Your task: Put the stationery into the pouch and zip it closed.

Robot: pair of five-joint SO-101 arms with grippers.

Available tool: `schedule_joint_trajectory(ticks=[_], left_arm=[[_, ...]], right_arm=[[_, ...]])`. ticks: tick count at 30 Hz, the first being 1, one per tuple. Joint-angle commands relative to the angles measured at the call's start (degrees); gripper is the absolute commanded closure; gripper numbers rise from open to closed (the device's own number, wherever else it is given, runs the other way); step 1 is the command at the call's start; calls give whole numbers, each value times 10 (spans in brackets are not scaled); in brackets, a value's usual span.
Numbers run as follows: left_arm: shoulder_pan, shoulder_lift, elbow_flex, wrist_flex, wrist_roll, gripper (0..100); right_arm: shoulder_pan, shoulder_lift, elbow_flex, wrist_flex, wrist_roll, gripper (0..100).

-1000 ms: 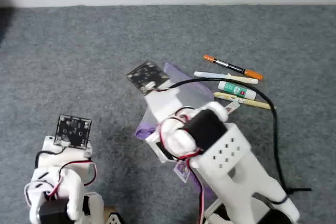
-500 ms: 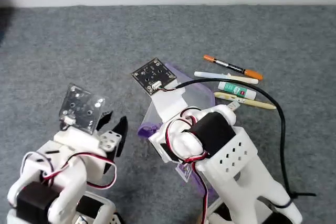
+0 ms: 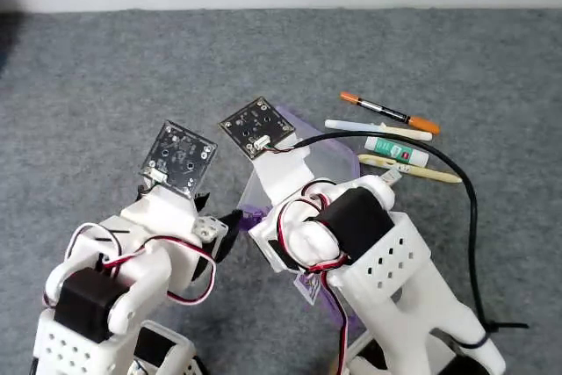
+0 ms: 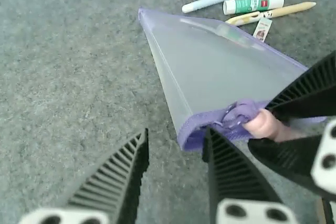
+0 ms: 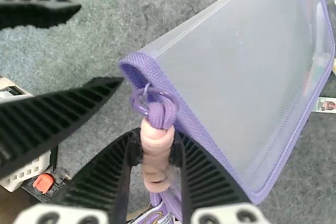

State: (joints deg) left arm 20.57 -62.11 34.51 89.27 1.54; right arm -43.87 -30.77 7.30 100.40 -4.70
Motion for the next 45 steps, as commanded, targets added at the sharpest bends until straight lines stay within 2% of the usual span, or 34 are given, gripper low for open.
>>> schedule_joint_trajectory(ticks=[1, 5, 13, 22, 32, 38, 45], left_arm=[[6, -20, 16, 6, 7, 828], [6, -26, 55, -17, 5, 828], [4, -23, 98, -116, 5, 829], [5, -23, 152, -170, 5, 852], [6, -24, 153, -164, 4, 868], [32, -28, 152, -127, -6, 867], [33, -24, 150, -157, -7, 867]], right_arm=[[8, -19, -5, 15, 6, 991], [8, -20, -5, 15, 6, 991], [7, -20, -5, 15, 31, 991], [7, -20, -5, 15, 34, 991], [7, -20, -5, 14, 34, 991], [8, -19, -5, -18, 35, 991], [8, -19, -5, -26, 35, 991]])
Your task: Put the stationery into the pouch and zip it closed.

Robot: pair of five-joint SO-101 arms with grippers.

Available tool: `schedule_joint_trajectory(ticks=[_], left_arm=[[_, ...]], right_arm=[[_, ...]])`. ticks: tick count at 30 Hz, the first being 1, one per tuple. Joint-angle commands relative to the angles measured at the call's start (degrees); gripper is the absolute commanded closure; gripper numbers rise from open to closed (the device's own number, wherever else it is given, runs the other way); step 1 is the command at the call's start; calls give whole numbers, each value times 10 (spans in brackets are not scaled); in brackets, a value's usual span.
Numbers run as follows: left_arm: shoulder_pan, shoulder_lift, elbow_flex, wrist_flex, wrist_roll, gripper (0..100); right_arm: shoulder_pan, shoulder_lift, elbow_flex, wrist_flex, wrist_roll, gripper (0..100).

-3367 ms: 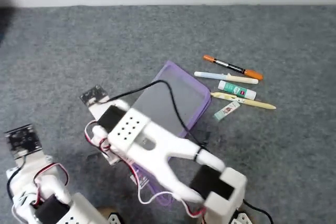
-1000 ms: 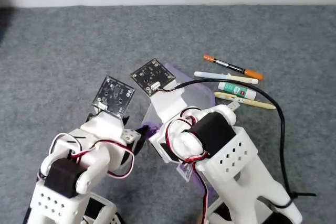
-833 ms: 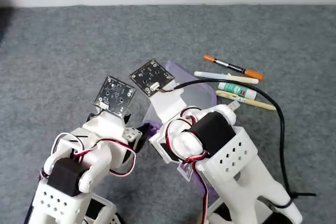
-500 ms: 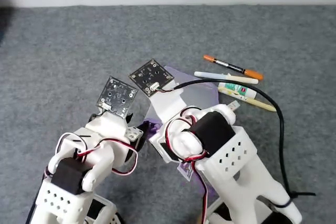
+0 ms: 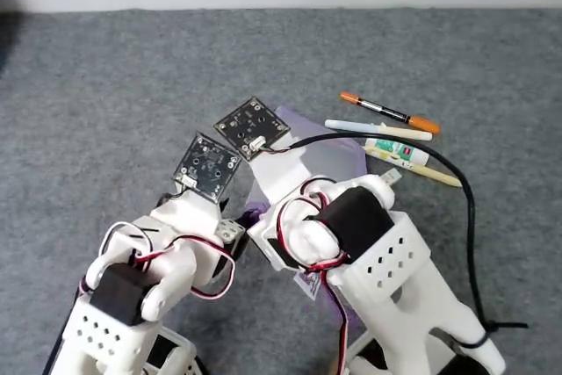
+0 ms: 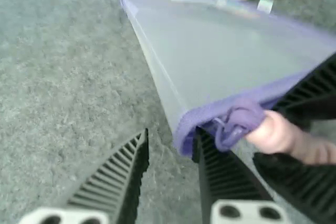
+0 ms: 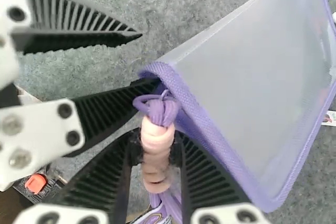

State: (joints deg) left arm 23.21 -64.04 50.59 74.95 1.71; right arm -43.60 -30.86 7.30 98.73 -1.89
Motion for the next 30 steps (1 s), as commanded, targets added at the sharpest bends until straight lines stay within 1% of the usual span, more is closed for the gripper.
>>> schedule_joint_trajectory(ticks=[1, 7, 14, 19, 21, 25, 30], left_arm=[[7, -4, -17, -10, -9, 867], [4, -3, -20, -18, -9, 867], [4, -3, 36, -92, -9, 870], [4, -3, 55, -124, -9, 871], [3, -4, 60, -138, -9, 898], [3, -4, 66, -178, -10, 991], [3, -4, 65, -189, -10, 987]], right_arm=[[6, -18, -5, -9, 7, 991], [6, -18, -5, -8, 7, 991], [5, -18, -5, -2, 7, 991], [4, -18, -5, -2, 7, 991], [4, -18, -5, -2, 7, 991], [4, -19, -5, -2, 7, 991], [5, -41, -5, -1, 8, 991]])
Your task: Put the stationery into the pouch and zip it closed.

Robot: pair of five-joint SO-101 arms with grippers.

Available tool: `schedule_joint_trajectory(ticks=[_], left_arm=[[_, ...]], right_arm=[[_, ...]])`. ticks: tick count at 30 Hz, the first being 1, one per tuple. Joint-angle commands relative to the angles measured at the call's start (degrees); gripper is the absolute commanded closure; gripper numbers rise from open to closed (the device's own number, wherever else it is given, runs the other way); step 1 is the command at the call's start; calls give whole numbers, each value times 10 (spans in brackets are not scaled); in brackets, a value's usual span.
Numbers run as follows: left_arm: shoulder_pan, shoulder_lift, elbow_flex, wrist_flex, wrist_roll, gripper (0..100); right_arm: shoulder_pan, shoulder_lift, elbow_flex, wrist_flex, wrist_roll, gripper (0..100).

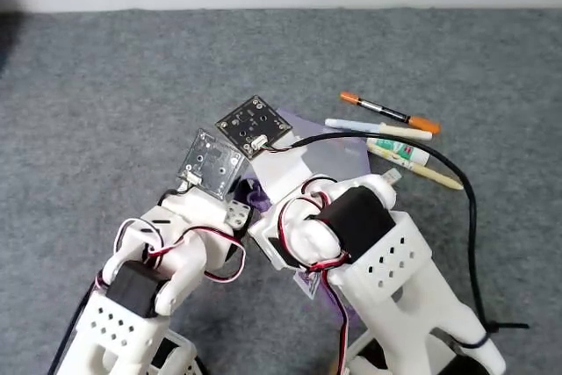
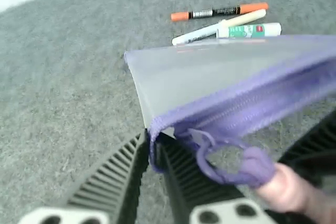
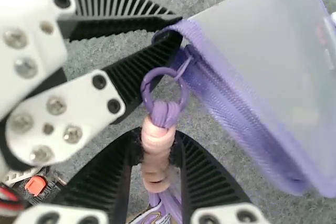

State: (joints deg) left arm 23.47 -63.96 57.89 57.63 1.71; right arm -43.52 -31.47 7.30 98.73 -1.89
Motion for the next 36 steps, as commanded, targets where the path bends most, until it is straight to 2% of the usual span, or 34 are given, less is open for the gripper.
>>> schedule_joint_trajectory(ticks=[1, 6, 12, 18, 29, 36], left_arm=[[-1, -4, -7, -13, -10, 987], [-42, -4, -10, 21, -10, 988], [-89, -7, -16, 56, -10, 988], [-90, -5, -56, 91, -10, 988], [-87, -5, -59, 91, -10, 988], [-87, -5, -59, 91, -10, 988]], right_arm=[[4, -43, -5, -1, 12, 991], [39, -81, -4, 17, 55, 991], [141, -109, -3, 31, 105, 991], [231, -135, -2, 34, 157, 991], [343, -150, -1, 35, 207, 991], [365, -149, 0, 35, 206, 991]])
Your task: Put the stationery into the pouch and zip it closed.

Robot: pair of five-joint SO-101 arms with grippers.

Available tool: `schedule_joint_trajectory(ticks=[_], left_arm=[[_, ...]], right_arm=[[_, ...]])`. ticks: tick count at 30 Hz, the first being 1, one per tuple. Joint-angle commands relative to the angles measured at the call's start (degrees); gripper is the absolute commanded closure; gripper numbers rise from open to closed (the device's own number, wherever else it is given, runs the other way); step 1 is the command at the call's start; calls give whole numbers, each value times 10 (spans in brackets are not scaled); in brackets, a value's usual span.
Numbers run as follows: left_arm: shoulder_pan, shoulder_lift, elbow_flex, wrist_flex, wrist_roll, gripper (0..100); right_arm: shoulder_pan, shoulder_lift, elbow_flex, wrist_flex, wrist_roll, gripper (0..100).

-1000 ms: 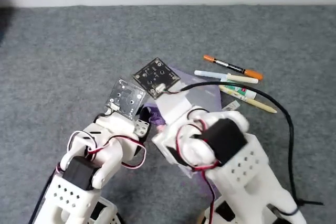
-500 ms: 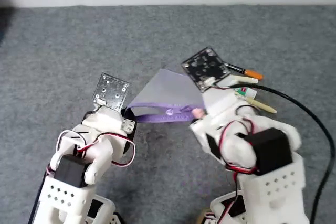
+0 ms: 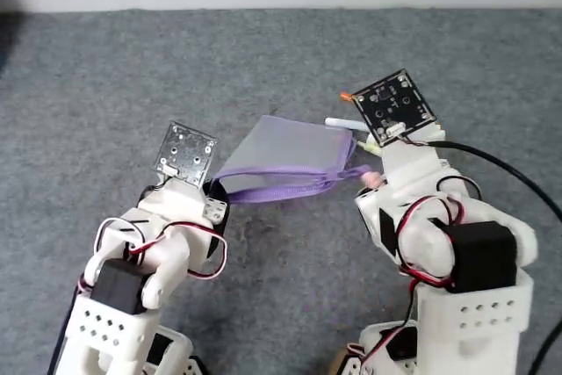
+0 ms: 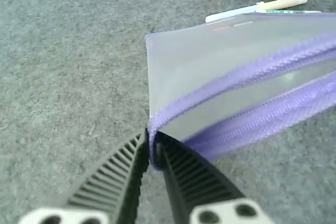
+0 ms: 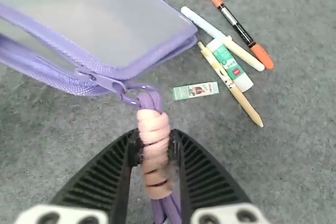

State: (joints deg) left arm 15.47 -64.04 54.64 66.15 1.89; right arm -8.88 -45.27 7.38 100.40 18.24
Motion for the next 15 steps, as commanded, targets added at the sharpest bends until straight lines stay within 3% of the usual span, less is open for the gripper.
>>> schedule_joint_trajectory(ticks=[1, 7, 15], left_arm=[[-6, -4, -27, 6, -11, 988], [-4, -4, -28, 6, -11, 988], [62, -4, -25, -23, -9, 961]], right_arm=[[19, -12, 7, 18, 4, 991], [34, -14, 47, 14, -1, 991], [30, -48, 49, 11, -2, 991]])
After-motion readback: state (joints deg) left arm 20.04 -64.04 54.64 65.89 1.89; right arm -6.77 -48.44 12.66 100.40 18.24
